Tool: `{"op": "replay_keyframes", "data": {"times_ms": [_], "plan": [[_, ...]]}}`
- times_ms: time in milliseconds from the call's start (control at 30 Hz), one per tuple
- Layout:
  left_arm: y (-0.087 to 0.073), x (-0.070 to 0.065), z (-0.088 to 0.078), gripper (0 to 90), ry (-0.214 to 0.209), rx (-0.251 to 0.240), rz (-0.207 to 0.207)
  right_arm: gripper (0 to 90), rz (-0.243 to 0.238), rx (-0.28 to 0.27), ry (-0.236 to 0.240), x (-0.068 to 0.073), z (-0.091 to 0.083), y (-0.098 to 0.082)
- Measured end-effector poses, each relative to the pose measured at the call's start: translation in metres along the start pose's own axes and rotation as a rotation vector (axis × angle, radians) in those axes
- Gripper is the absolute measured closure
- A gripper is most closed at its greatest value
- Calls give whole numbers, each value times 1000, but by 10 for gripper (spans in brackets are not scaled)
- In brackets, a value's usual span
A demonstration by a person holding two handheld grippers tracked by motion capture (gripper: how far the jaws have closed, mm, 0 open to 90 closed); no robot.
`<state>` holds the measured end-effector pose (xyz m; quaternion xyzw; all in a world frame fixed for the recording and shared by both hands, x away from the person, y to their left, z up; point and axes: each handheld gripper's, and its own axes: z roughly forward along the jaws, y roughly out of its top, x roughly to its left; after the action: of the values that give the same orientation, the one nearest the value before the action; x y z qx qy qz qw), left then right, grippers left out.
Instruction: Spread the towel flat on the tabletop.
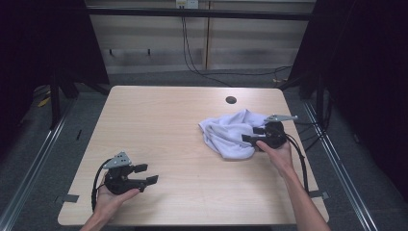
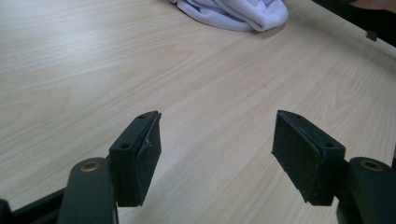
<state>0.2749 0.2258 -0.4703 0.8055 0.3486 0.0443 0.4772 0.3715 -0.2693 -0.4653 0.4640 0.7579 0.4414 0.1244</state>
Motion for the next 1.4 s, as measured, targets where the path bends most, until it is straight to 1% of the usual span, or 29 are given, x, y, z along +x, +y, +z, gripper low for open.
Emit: {"op": "replay_keyframes", "data": {"times_ms": [33, 100, 167, 200, 233, 267, 300, 333, 367, 400, 467, 500, 533, 600, 633, 700, 733, 800, 900, 933, 967, 1000, 1033, 1100, 1133, 1233, 1300, 1367, 1400], "plan": [[0, 0, 0, 322, 2, 3, 1, 250, 17, 28, 1, -2, 7, -1], [-1, 1, 0, 319, 1, 9, 0, 251, 11, 68, -22, -4, 20, -8], [-1, 2, 1, 317, -4, 10, 1, 258, 5, 81, -31, -5, 30, -16], [-1, 2, 1, 317, -5, 10, 2, 282, -7, 72, -51, -3, 34, -20], [0, 2, 1, 317, -3, 10, 1, 323, -13, 68, -74, -1, 35, -22], [0, 3, 3, 318, 1, 8, -4, 435, -14, 83, -96, 1, 35, -21], [1, 3, 4, 320, 5, 9, -14, 541, -6, 96, -99, 2, 34, -18], [2, 4, 6, 320, 9, 15, -11, 603, 20, 91, -76, 3, 33, -19], [2, 4, 8, 320, 17, 23, 0, 619, 25, 79, -56, 4, 34, -22], [3, 3, 8, 320, 26, 30, 11, 636, 21, 67, -55, 7, 35, -24], [3, 4, 8, 319, 19, 20, 7, 662, 19, 72, -24, 13, 37, -25], [3, 4, 7, 320, 15, 17, 9, 665, -2, 78, -24, 19, 39, -25], [3, 4, 6, 320, 17, 12, 6, 666, -19, 78, -11, 25, 41, -25], [4, 5, 5, 320, 16, 3, 6, 670, -38, 85, 27, 36, 44, -26], [4, 5, 5, 320, 18, 1, 2, 671, -58, 89, 37, 42, 45, -27], [4, 6, 4, 317, 18, -7, -9, 672, -73, 96, 78, 53, 47, -29], [5, 6, 4, 317, 9, -14, -16, 672, -78, 97, 94, 58, 47, -31], [6, 5, 3, 366, -8, -22, -25, 674, -77, 93, 128, 67, 46, -35], [7, 3, 3, 386, -19, -31, -23, 675, -107, 105, 167, 81, 44, -40], [8, 3, 2, 396, -38, -31, -20, 675, -124, 115, 177, 86, 42, -42], [9, 2, 2, 440, -58, -35, -16, 675, -138, 122, 191, 91, 40, -44], [9, 1, 2, 435, -55, -35, -24, 675, -148, 122, 204, 96, 39, -47], [10, 1, 2, 421, -63, -35, -19, 674, -153, 125, 222, 101, 38, -49], [12, -1, 1, 453, -70, -45, -8, 674, -170, 129, 254, 112, 35, -54], [13, -1, 0, 458, -75, -45, 2, 674, -185, 146, 273, 119, 32, -56], [16, -4, 2, 455, -73, -35, 26, 653, -225, 165, 310, 138, 26, -63], [19, -5, 5, 465, -83, -32, 35, 593, -248, 180, 311, 147, 21, -65], [27, -7, 12, 485, -91, -33, 44, 526, -238, 177, 312, 150, 16, -62], [32, -8, 15, 492, -97, -33, 58, 512, -244, 169, 313, 149, 12, -60]]}}
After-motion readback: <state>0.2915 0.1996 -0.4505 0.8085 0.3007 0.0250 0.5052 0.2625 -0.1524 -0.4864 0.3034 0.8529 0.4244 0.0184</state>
